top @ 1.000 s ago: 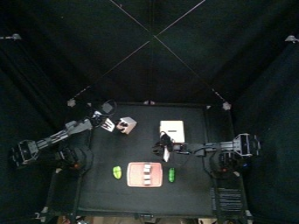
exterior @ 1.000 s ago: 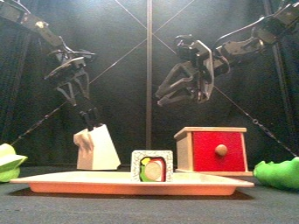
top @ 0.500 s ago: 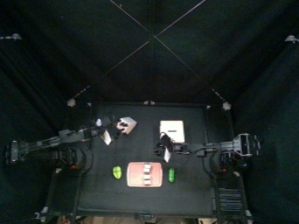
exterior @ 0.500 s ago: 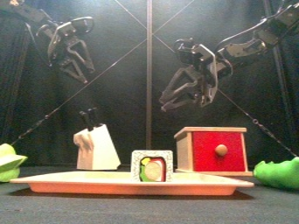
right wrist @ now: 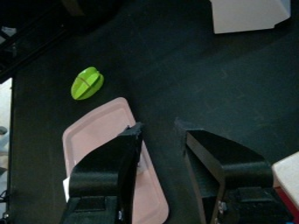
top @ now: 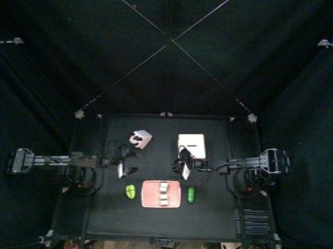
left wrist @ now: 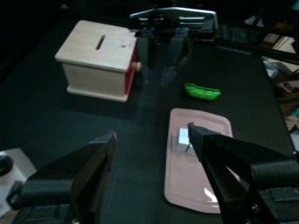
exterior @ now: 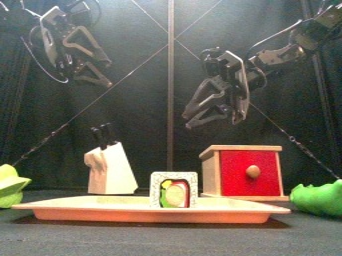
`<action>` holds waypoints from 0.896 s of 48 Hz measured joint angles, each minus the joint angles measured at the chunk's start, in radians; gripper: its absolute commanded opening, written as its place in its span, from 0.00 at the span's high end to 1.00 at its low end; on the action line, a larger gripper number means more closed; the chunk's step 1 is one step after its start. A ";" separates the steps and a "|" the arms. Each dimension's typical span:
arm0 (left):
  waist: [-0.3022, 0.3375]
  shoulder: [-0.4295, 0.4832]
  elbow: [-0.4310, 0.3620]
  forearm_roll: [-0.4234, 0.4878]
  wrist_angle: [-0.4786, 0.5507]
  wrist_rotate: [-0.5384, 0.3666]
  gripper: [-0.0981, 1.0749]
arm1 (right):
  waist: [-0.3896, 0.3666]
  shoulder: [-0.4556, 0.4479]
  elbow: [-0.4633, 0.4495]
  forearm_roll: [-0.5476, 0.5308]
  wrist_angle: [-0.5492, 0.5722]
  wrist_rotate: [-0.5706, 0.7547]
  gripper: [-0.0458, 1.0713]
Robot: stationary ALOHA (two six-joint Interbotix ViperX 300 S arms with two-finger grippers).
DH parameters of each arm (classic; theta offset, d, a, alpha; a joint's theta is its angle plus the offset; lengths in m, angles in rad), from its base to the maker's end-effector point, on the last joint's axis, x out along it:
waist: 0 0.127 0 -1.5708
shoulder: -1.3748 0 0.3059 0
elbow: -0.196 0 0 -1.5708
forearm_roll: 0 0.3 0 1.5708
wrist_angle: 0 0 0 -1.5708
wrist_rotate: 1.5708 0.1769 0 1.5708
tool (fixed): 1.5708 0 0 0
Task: Grab white sushi piece from plate
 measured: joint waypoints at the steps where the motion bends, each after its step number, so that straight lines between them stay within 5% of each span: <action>1: -0.005 0.002 0.005 0.006 -0.014 0.003 0.09 | 0.002 0.000 0.002 -0.005 0.000 0.000 0.29; 19: -0.094 0.210 0.044 0.201 -0.184 0.043 0.09 | 0.060 0.009 0.025 -0.133 0.038 0.002 0.29; 43: -0.092 0.554 -0.095 0.195 -0.236 0.044 0.09 | 0.067 0.008 0.023 -0.127 0.048 0.002 0.29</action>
